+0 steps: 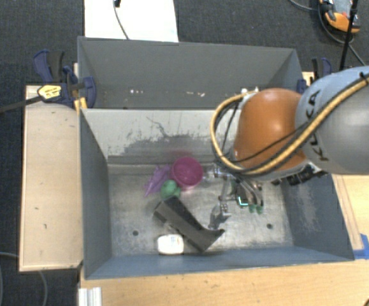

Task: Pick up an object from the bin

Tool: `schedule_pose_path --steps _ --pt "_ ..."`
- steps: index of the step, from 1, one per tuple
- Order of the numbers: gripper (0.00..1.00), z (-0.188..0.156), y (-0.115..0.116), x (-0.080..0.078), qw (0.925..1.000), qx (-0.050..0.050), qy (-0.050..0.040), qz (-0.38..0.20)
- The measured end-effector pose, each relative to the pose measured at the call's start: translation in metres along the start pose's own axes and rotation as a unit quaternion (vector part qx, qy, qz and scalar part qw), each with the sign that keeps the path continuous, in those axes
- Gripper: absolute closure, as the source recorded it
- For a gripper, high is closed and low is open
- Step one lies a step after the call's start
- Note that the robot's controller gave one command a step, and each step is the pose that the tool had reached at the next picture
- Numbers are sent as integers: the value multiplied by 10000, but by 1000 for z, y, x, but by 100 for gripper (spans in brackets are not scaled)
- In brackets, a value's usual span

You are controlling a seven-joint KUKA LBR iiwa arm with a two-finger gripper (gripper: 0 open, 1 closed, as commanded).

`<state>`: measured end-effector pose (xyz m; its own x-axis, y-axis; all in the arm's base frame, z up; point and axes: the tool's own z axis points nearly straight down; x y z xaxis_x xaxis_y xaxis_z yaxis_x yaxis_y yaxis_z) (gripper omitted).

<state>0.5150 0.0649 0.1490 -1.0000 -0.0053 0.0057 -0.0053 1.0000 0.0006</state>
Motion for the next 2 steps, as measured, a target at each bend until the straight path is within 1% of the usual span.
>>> schedule_pose_path --steps 1,2 --pt "0 -4 0 -2 10000 -2 -40 11" --pt "0 57 59 -5 9993 36 47 365"
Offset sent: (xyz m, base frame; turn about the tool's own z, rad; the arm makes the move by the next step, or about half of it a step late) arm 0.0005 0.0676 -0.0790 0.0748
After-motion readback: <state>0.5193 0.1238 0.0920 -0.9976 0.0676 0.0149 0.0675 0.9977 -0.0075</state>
